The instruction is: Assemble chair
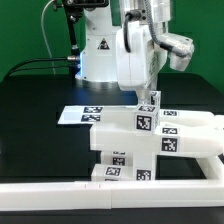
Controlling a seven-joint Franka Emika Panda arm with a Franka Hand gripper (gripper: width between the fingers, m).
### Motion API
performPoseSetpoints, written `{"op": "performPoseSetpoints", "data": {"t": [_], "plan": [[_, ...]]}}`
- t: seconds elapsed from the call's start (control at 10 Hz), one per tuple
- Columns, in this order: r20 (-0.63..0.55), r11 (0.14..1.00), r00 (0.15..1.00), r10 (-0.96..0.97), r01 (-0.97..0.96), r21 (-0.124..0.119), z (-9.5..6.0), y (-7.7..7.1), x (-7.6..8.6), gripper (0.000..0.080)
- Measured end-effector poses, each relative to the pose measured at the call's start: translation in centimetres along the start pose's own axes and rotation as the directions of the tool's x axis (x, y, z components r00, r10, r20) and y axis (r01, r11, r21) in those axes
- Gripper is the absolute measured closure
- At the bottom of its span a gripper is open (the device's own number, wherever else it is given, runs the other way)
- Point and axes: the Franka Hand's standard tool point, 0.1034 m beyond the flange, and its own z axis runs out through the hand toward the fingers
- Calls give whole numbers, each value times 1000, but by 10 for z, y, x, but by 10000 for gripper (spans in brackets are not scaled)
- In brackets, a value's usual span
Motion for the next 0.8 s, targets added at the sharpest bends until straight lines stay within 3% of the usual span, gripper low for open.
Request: {"op": "performPoseSetpoints", "data": {"t": [0.1,0.2,0.3,0.4,0.6,0.7,0.8], "plan": [[-1,1000,1000,0,0,-1,1,0,0,512],[-1,1000,1000,-1,1,-1,1,0,0,313],[1,1000,1000,-6,6,1,0,0,0,313],[14,1000,999,-29,29,13,-10,-2,-3,181],[53,997,997,-58,55,44,-39,-5,-7,159],[66,997,996,-61,58,48,-49,-6,-9,151],[61,997,996,-62,59,45,-45,-5,-8,151]]}}
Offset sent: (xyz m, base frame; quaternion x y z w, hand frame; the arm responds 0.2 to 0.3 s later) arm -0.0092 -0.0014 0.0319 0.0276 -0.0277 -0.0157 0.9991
